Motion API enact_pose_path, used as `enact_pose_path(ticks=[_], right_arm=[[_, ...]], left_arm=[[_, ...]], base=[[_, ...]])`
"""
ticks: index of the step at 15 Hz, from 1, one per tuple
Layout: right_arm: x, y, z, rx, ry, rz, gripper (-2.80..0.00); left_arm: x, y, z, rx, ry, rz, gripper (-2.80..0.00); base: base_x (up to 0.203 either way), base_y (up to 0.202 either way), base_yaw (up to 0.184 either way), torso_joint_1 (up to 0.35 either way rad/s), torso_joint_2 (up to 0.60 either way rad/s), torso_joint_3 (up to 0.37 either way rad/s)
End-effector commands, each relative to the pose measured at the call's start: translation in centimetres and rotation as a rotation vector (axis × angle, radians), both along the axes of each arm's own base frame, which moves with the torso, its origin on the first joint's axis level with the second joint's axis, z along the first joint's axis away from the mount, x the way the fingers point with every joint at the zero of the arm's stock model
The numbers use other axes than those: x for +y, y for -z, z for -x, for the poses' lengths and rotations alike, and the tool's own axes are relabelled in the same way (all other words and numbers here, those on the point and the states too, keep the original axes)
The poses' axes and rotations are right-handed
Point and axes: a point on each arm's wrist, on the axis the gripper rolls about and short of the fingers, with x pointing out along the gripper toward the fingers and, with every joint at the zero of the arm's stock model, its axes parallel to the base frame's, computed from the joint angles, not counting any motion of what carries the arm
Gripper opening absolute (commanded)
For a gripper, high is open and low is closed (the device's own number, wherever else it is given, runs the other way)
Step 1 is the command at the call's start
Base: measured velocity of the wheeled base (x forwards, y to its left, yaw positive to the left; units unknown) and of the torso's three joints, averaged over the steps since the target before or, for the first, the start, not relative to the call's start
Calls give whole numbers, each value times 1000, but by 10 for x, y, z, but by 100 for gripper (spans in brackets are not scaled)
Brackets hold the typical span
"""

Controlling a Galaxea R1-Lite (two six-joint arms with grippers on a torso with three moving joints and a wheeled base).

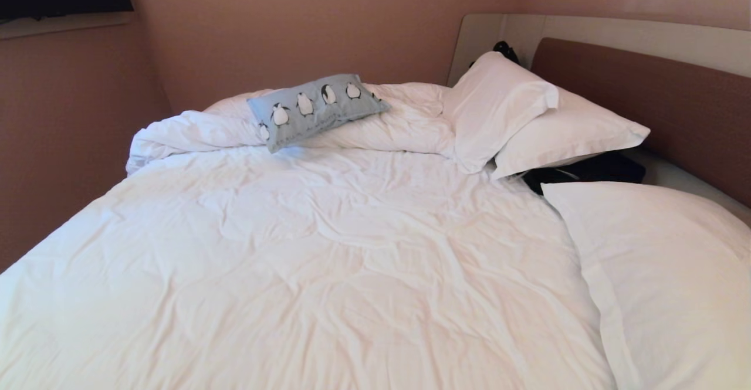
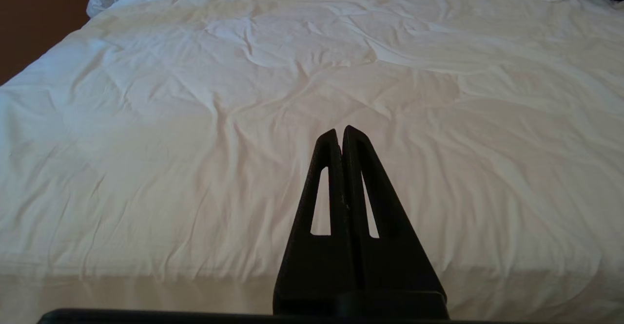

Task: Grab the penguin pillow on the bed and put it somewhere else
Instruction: Place the pillow at the bedside

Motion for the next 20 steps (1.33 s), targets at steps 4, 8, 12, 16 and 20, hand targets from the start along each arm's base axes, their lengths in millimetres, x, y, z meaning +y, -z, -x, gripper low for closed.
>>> enact_pose_path(ticks=[4,8,12,16,20], right_arm=[[-3,30,-10,17,6,-64,0],[2,37,-16,-30,18,-117,-280],[4,41,-16,-71,34,-150,-280],[4,41,-17,-74,54,-157,-280],[-3,37,-16,-124,164,-180,-280]], left_arm=[[0,0,0,0,-1,0,-280],[0,0,0,1,-1,0,-280],[0,0,0,1,-1,1,-280],[0,0,0,0,-1,1,-280],[0,0,0,1,-1,0,-280]], base=[[0,0,0,0,0,0],[0,0,0,0,0,0],[0,0,0,0,0,0],[0,0,0,0,0,0],[0,0,0,0,0,0]])
